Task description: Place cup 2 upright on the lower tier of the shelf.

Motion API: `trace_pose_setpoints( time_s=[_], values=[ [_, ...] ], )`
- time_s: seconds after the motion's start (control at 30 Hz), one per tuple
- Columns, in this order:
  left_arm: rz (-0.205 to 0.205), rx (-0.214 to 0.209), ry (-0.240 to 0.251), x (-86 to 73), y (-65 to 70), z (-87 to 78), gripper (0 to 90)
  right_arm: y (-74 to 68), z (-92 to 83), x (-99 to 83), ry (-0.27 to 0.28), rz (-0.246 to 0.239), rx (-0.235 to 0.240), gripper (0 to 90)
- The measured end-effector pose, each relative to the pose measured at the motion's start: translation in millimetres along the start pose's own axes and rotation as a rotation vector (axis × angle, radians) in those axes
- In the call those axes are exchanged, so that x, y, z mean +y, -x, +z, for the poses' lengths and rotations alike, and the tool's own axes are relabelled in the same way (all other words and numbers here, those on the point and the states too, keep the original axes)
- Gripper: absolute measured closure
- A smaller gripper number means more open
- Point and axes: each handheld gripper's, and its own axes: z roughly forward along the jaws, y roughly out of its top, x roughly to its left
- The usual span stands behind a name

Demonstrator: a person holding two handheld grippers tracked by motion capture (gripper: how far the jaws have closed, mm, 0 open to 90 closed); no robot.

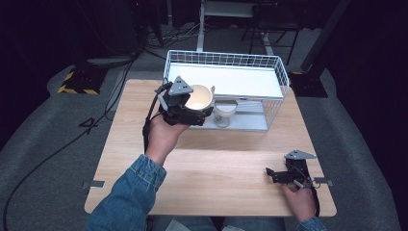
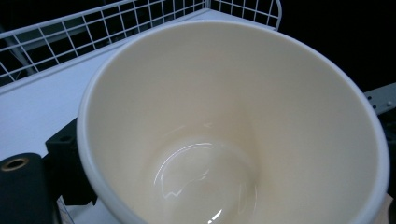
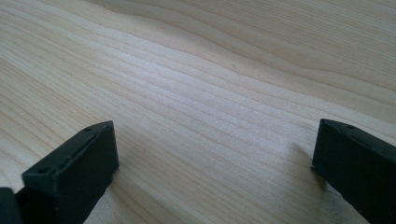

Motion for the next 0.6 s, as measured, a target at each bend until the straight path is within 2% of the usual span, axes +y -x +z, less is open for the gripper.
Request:
trace_pose_setpoints(
  time_s=[0.17, 0.3, 0.6],
  values=[
    [0.005, -0.003, 0.002, 14.4, -5.7, 8.6, 9.3, 0.0, 0.0, 0.0, 0.0, 0.0, 0.0, 0.2],
    [-0.01, -0.015, 0.032, 23.6, -12.7, 16.6, 9.3, 0.0, 0.0, 0.0, 0.0, 0.0, 0.0, 0.2],
    [-0.038, 0.015, 0.037, 43.7, -26.2, 41.1, 9.3, 0.0, 0.0, 0.0, 0.0, 0.0, 0.0, 0.2]
  ],
)
